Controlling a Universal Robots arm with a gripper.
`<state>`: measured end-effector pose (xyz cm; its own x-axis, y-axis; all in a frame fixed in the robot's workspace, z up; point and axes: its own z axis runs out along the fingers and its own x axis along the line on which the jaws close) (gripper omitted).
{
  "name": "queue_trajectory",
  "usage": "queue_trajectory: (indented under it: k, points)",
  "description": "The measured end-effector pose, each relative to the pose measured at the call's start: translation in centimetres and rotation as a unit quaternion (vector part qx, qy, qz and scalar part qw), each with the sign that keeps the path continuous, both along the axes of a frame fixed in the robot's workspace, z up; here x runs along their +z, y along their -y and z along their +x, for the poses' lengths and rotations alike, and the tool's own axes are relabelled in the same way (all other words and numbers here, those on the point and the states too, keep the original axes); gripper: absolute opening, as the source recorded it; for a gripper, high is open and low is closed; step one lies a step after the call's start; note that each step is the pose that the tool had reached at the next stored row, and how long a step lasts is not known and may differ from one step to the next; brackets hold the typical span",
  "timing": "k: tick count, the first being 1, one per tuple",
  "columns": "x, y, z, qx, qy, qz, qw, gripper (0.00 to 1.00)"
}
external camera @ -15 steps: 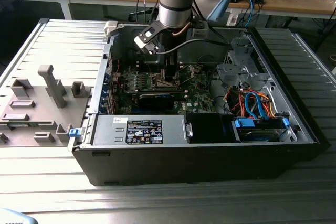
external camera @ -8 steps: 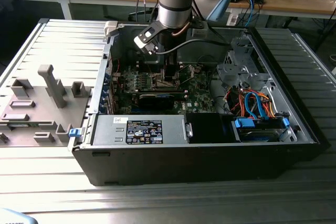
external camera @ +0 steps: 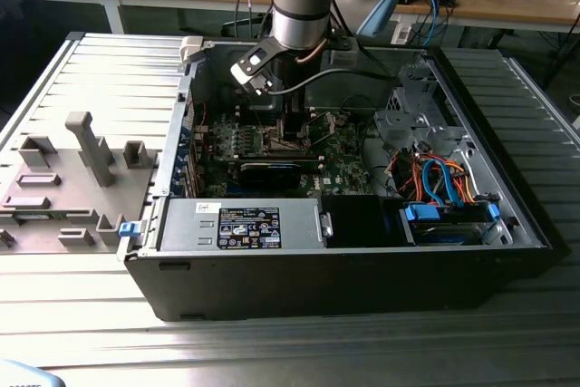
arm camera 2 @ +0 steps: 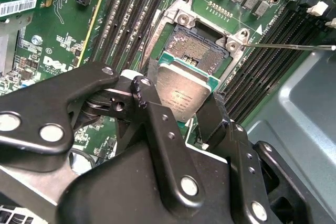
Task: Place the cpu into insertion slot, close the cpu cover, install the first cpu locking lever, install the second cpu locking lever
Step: 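Place the cpu into insertion slot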
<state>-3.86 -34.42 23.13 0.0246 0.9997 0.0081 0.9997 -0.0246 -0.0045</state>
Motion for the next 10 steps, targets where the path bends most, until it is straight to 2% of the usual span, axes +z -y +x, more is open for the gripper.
queue_trajectory:
  k: [1, 3, 10]
  points:
    - [-0.01, 0.00, 0.00, 0.000, 0.0000, 0.0000, 1.00000, 0.55]
    - [-0.48, 0.00, -0.06, 0.000, 0.0000, 0.0000, 1.00000, 0.55]
    - [-0.59, -0.01, -0.07, 0.000, 0.0000, 0.0001, 1.00000, 0.55]
